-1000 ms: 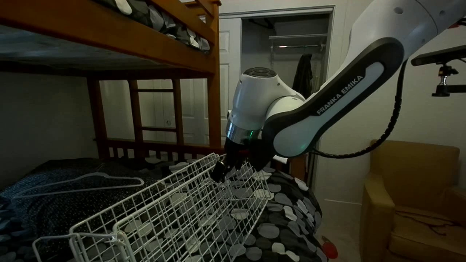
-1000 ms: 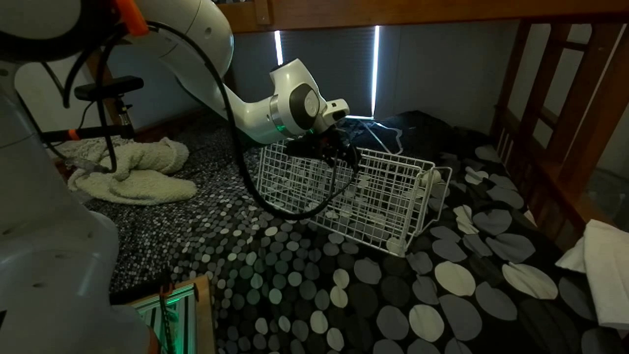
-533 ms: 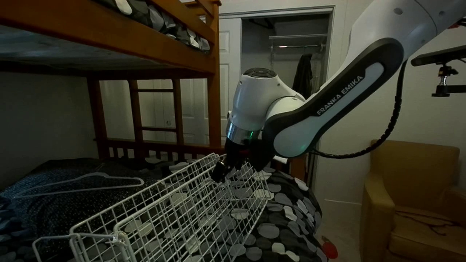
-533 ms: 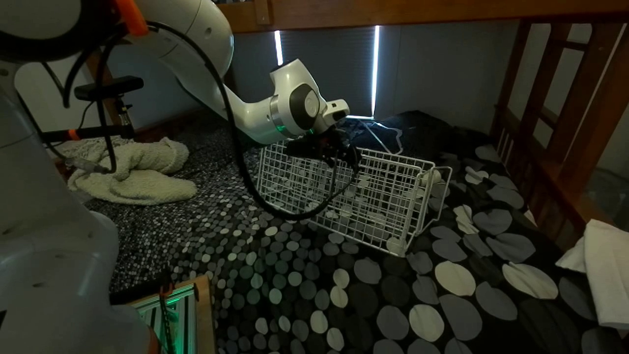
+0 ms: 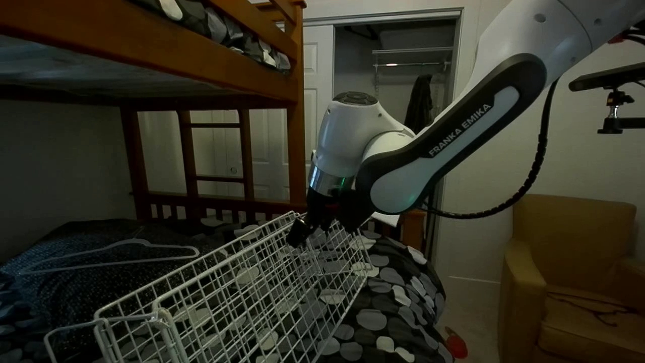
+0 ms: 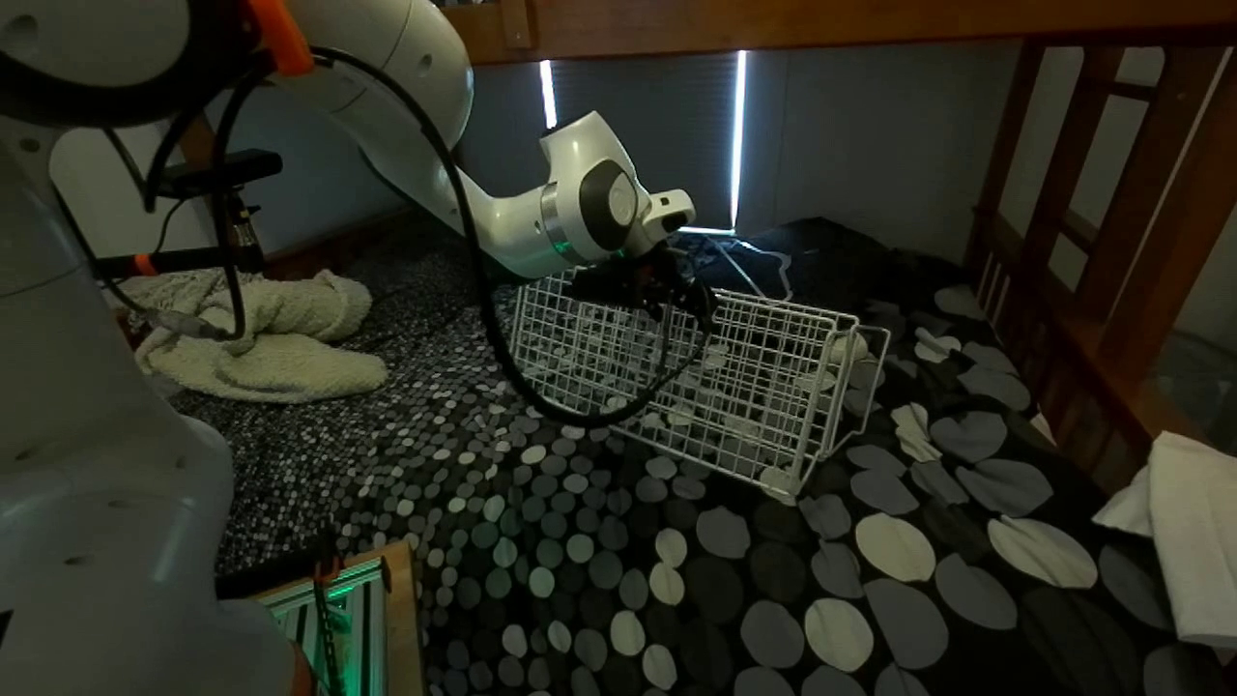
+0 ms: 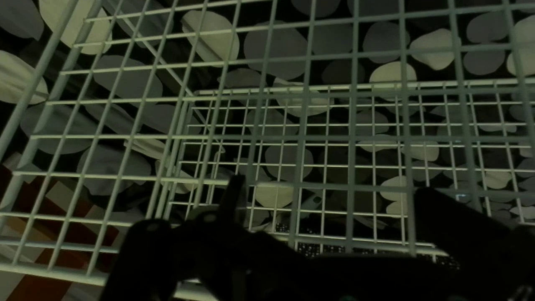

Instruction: Lift the white rack and put it the right way up on the bed

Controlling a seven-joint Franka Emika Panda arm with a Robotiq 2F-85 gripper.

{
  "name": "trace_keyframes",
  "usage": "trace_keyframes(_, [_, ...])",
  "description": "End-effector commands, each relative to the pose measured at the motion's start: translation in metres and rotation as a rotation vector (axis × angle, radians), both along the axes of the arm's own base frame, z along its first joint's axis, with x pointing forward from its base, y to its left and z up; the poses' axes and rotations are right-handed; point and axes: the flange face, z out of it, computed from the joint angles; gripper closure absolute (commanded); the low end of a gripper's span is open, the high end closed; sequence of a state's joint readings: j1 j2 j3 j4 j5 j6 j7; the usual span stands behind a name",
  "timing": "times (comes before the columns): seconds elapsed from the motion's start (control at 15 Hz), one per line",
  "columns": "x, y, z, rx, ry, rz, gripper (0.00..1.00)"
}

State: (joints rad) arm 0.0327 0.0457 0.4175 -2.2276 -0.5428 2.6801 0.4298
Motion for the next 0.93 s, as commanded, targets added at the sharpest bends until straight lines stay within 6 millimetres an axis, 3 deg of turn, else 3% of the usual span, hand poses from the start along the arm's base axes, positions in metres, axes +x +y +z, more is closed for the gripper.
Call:
trace_keyframes(0.0, [0.033,0.018,-0.008,0.055,-0.013,0.007,0.00])
trace_keyframes(0.87, [0.103,0.059,0.013,0.178,-0.120,0.066,0.00])
